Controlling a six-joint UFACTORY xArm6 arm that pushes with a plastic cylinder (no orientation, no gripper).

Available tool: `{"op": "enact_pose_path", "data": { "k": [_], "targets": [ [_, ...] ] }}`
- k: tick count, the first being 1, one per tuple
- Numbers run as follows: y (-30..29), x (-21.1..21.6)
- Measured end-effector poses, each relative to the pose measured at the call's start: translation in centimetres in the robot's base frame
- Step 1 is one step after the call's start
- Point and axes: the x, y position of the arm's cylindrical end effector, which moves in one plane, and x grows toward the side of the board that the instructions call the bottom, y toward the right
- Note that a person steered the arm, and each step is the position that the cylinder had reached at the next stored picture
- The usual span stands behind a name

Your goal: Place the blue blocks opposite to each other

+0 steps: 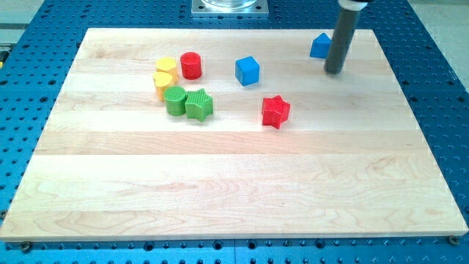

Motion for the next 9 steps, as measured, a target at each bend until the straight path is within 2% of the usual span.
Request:
{"op": "enact_pose_path", "data": {
  "k": [1,2,3,4,5,6,7,8,9],
  "targets": [
    [2.3,-4.4],
    [-1.3,-4.1],
    [-2.8,-0.9],
    [-3.8,5.0],
    [-13.2,5.0],
    [-17.8,6.7],
    [-18.8,4.0],
    [-16.3,1.5],
    [-21.1,5.8]
  ]
}}
